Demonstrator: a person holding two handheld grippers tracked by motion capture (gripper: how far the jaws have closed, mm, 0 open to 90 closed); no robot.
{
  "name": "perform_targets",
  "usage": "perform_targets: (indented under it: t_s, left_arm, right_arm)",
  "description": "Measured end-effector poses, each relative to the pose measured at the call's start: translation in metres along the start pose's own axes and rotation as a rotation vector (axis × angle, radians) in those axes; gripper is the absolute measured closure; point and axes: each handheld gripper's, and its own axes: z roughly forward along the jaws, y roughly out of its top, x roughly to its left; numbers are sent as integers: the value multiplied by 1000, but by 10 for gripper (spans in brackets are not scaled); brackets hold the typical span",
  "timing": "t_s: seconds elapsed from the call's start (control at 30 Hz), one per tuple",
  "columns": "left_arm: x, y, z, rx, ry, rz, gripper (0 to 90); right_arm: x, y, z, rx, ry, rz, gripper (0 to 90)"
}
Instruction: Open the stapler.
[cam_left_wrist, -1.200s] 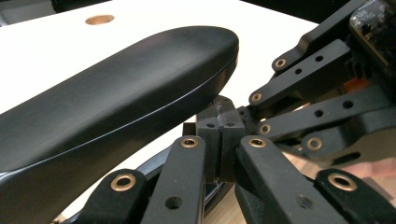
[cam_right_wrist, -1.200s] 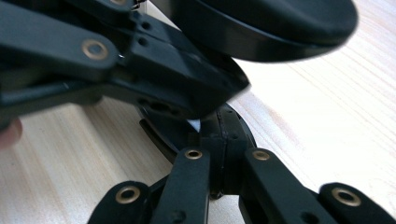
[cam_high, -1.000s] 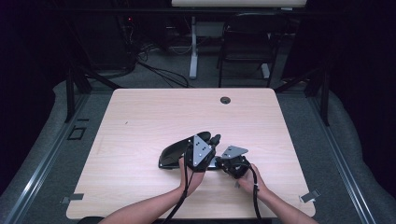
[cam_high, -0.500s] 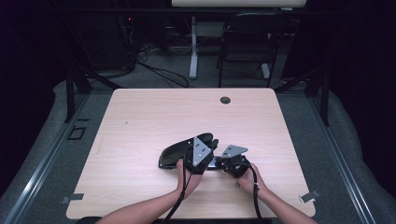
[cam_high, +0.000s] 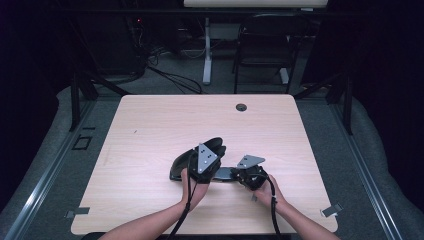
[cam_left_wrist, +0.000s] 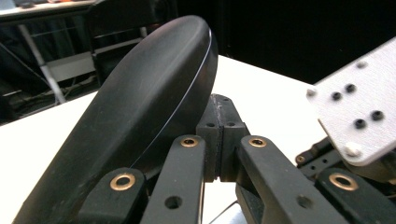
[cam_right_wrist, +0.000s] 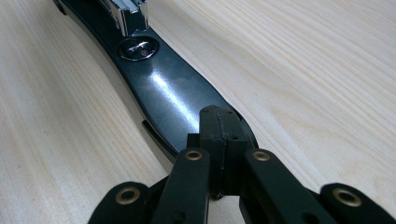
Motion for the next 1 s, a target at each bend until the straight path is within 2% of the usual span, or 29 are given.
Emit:
perform_targets:
  t_s: [0.17, 0.4, 0.77, 1.0]
  left_arm:
    - [9, 2, -4, 0, 22, -20, 900]
    - [17, 5, -10, -1, 15, -40, 900]
    - [25, 9, -16, -7, 14, -49, 900]
    - [29, 11, -22, 1, 6, -32, 900]
  right_arm:
    - [-1, 1, 0, -5, -1, -1, 900]
    - [0, 1, 0, -5, -4, -4, 900]
    - [0, 1, 0, -5, -3, -6, 900]
    - [0, 1, 0, -1, -6, -7, 900]
